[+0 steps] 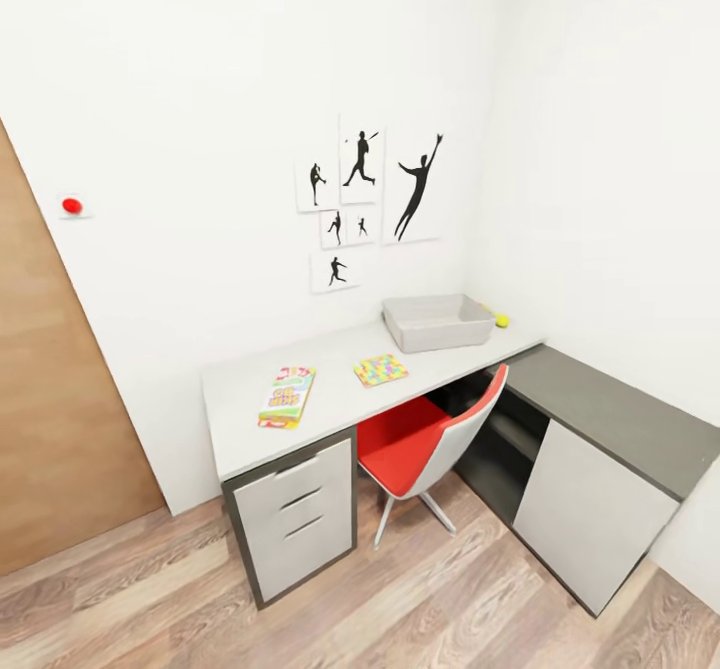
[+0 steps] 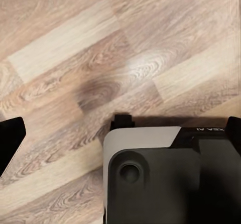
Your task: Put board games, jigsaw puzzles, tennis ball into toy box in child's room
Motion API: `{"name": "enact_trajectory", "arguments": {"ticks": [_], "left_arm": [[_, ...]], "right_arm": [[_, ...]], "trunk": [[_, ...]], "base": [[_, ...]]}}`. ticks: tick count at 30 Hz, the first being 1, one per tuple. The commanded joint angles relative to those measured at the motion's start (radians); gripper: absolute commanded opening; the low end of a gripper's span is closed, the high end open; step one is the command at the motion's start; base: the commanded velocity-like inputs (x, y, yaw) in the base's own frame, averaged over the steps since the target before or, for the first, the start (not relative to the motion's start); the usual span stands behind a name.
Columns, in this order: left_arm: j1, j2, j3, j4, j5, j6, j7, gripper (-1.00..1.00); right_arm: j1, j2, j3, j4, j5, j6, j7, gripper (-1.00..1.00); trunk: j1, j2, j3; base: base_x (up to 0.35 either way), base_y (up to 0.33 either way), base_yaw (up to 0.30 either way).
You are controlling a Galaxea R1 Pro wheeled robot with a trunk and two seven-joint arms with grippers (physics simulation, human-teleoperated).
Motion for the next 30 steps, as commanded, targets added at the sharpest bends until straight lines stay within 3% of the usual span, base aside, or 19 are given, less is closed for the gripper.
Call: {"name": "enact_trajectory", "arguments": {"ticks": [1,9,30], "left_arm": [[0.0,0.0,0.001,-0.003,0.002,0.006,-0.002,1.0],[0.0,-0.001,0.0,-0.002,0.002,0.006,-0.002,1.0],[0.0,-0.001,-0.001,-0.002,0.001,0.005,-0.002,1.0]], "right_arm": [[-0.001,0.0,-0.001,-0.001,-0.002,0.004,0.001,1.0],[-0.001,0.001,-0.001,-0.001,-0.002,0.002,0.001,1.0],[-0.001,0.003,-0.001,-0.001,-0.002,0.001,0.001,1.0]], "trunk": [[-0.004,0.006,0.001],[-0.034,0.062,0.022],[-0.107,0.195,0.073]], "base": [[-0.001,0.158,-0.265],[0.0,0.113,-0.266],[0.0,0.007,-0.272]]}}
